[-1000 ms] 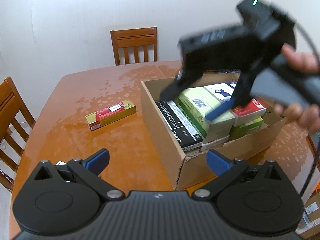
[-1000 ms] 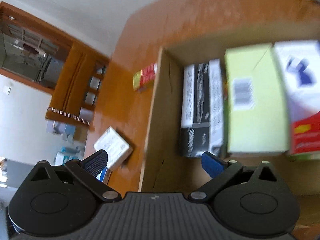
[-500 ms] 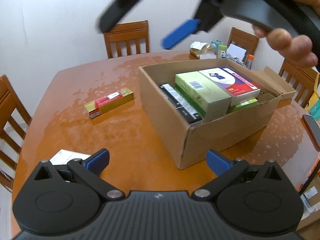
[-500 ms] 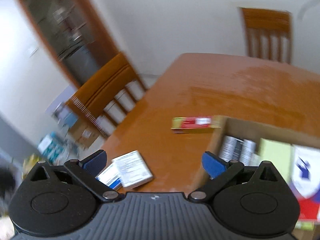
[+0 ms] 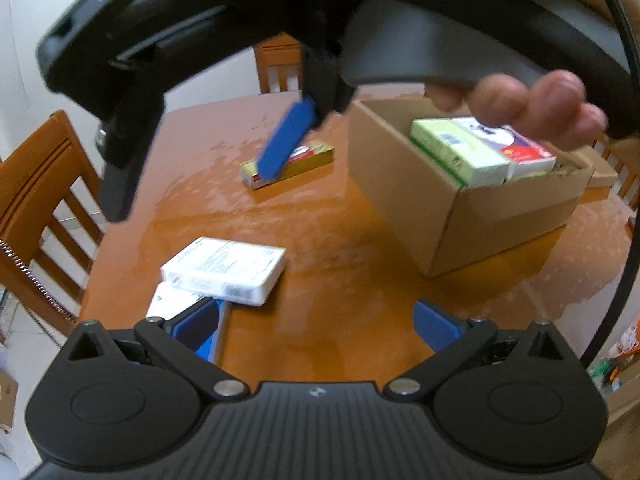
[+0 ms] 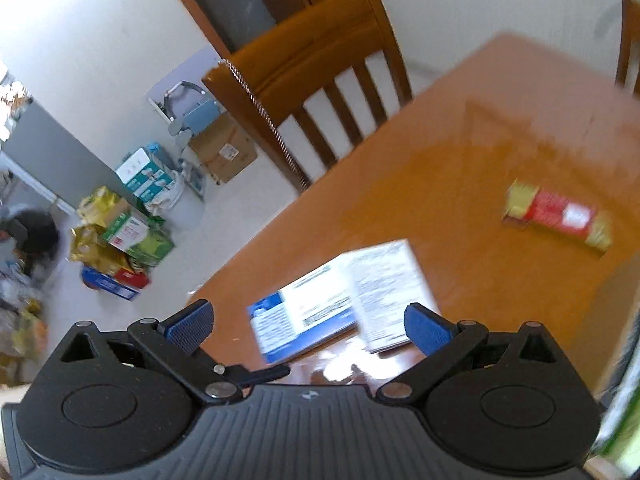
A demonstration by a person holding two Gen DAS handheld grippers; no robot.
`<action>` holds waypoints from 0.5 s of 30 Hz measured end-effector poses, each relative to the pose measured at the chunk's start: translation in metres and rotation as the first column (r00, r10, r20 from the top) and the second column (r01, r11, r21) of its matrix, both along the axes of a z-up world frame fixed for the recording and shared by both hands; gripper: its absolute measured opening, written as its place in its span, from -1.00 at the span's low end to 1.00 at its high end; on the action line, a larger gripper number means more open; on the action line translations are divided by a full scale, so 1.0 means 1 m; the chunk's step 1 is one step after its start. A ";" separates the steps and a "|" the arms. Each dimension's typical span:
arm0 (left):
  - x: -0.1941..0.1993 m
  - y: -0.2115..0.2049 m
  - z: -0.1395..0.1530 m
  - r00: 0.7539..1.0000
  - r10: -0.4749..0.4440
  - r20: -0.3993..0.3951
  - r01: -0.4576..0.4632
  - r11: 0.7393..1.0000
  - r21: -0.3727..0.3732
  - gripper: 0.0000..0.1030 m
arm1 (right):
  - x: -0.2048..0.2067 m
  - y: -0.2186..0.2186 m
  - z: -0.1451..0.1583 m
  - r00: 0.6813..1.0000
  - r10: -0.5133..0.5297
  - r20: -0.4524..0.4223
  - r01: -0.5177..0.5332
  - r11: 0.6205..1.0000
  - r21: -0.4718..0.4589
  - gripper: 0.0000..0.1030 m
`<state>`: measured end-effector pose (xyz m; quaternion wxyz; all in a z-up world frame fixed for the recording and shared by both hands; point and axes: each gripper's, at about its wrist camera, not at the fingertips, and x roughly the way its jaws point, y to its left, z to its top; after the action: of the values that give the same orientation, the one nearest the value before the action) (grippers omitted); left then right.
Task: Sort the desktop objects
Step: 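Withdraw the right gripper from the cardboard box toward the white medicine boxes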
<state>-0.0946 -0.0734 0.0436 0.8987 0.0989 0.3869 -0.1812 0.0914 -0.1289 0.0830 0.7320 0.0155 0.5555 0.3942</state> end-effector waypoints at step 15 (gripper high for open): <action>0.008 0.072 -0.016 1.000 -0.008 0.003 0.008 0.998 0.065 1.00 | -0.016 0.003 -0.043 0.953 -0.278 -0.119 0.278 0.961 -0.017 0.96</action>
<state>-0.0862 -0.0013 0.0277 0.8951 0.1297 0.3905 -0.1719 0.0753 -0.1257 0.0401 0.7453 0.1172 0.5908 0.2859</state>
